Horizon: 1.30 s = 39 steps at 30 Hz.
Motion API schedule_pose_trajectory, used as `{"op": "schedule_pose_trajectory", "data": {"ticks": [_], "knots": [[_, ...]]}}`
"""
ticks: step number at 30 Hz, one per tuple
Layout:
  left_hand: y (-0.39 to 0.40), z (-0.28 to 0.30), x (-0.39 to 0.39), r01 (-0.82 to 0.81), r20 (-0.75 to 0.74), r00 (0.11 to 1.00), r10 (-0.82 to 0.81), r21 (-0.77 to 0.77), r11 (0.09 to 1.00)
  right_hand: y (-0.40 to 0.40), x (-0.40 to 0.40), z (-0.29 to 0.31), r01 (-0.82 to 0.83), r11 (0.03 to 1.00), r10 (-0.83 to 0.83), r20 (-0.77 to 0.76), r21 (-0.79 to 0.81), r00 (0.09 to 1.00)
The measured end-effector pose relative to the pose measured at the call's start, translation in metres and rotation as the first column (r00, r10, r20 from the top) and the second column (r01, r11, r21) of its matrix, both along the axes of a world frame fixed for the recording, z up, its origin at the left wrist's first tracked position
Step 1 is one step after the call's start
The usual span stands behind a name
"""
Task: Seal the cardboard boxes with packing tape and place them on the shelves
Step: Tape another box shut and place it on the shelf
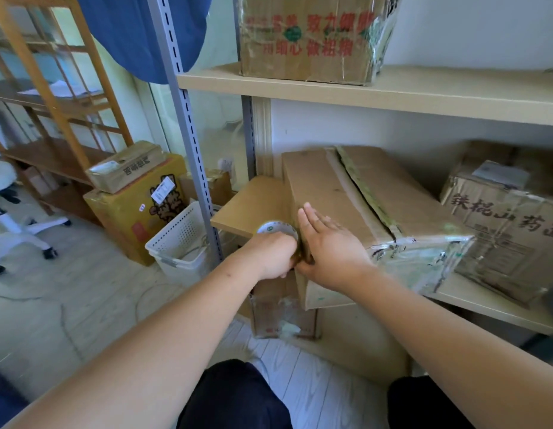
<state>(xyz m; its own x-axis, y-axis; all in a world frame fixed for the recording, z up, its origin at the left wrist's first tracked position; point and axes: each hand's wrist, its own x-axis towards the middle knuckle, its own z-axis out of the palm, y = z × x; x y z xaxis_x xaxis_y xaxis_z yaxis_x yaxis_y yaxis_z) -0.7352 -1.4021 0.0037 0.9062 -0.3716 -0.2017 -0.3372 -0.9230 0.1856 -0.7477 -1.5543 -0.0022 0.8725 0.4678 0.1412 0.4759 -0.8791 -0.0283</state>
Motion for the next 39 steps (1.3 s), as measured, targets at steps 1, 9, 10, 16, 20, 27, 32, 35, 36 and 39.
{"op": "schedule_pose_trajectory", "data": {"ticks": [1,9,10,16,20,27,32,35,36,39], "knots": [[-0.003,-0.001,0.000,0.004,-0.019,1.000,-0.005,-0.017,1.000,0.001,-0.004,-0.003,0.038,0.999,-0.039,0.027,0.016,0.999],[0.000,-0.005,-0.005,-0.022,-0.203,0.979,-0.007,-0.139,0.990,-0.007,-0.010,0.024,0.093,0.987,-0.069,-0.178,0.130,0.982],[-0.001,-0.001,-0.008,-0.030,-0.210,0.978,0.004,-0.122,0.992,-0.016,-0.010,0.037,0.110,0.973,-0.070,-0.194,0.205,0.978],[0.006,0.015,-0.002,-0.280,-0.391,0.887,0.247,-0.030,0.959,-0.089,-0.006,0.104,0.191,0.890,-0.264,0.125,0.414,0.956],[-0.007,0.047,-0.002,-0.317,-0.282,0.905,0.320,0.057,0.947,-0.134,-0.011,0.129,0.271,0.860,-0.388,0.210,0.433,0.897],[-0.092,0.147,-0.011,-0.007,0.472,0.875,0.109,-0.213,0.977,-0.180,-0.030,0.162,0.215,0.852,-0.421,0.381,0.477,0.823],[-0.147,0.184,-0.014,0.203,0.660,0.747,0.079,-0.339,0.919,-0.217,-0.046,0.176,0.221,0.856,-0.458,0.489,0.467,0.742],[-0.164,0.178,-0.014,0.289,0.697,0.716,0.047,-0.357,0.888,-0.238,-0.056,0.175,0.251,0.834,-0.503,0.488,0.492,0.713],[-0.169,0.172,-0.014,0.317,0.700,0.714,0.026,-0.355,0.880,-0.243,-0.059,0.172,0.271,0.824,-0.520,0.474,0.498,0.711],[-0.181,0.143,-0.012,0.362,0.679,0.730,-0.073,-0.294,0.884,-0.255,-0.061,0.150,0.355,0.783,-0.566,0.350,0.511,0.746]]}}
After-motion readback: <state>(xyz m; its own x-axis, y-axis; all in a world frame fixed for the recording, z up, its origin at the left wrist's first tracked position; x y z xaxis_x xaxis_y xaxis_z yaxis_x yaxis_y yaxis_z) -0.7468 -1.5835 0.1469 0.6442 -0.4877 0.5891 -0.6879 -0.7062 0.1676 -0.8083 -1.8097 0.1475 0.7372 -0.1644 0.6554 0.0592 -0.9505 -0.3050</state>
